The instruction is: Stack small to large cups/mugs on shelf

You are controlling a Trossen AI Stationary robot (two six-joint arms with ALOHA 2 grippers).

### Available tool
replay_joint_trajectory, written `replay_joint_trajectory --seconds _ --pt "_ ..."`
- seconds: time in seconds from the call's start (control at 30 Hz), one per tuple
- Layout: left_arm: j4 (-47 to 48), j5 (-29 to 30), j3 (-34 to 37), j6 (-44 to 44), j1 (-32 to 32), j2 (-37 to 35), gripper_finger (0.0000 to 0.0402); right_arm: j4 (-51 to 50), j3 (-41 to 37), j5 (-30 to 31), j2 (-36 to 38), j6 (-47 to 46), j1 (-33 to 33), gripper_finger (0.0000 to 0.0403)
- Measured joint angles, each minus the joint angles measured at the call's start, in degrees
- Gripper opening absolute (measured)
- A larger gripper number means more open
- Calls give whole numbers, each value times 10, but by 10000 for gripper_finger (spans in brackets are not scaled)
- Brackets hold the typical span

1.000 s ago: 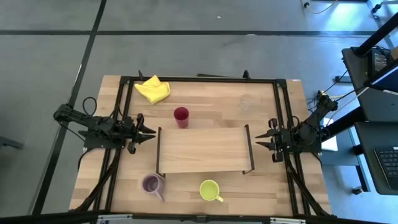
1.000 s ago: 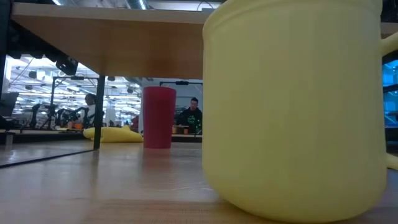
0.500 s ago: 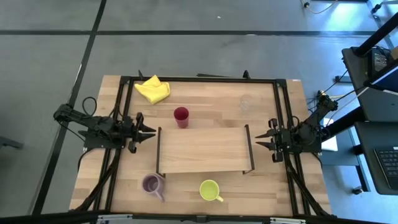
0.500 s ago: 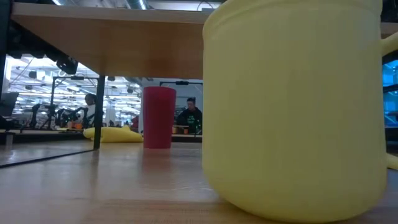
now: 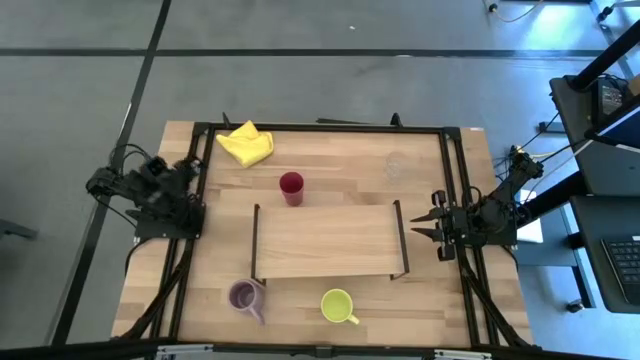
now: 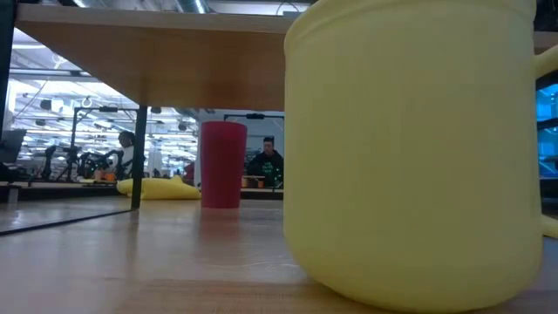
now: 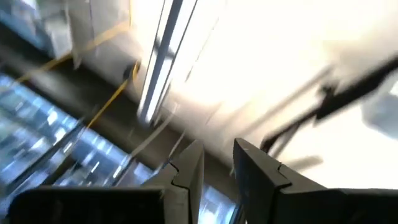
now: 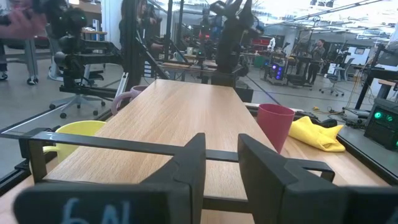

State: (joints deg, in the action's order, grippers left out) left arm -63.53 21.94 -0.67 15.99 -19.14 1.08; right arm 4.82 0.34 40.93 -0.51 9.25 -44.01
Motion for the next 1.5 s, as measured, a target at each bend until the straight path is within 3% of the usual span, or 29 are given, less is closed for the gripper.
replay_joint_trajectory --seconds 0.1,0.23,0.47,0.63,0.73,1.03,1.27,1.5 --pt "-73 17 0 -10 0 0 82 0 0 0 0 0 0 96" --pt "-100 29 0 -75 0 0 82 0 0 0 0 0 0 96" --pt "-71 19 0 -141 0 0 82 0 0 0 0 0 0 96" --pt "5 -40 1 -138 0 1 82 0 0 0 0 0 0 96" --pt "45 -41 1 -145 0 0 82 0 0 0 0 0 0 96" --pt "56 -72 1 77 0 0 82 0 0 0 0 0 0 96" --pt "58 -34 1 151 0 0 82 0 0 0 0 0 0 96" --pt "62 -32 1 131 0 0 82 0 0 0 0 0 0 96"
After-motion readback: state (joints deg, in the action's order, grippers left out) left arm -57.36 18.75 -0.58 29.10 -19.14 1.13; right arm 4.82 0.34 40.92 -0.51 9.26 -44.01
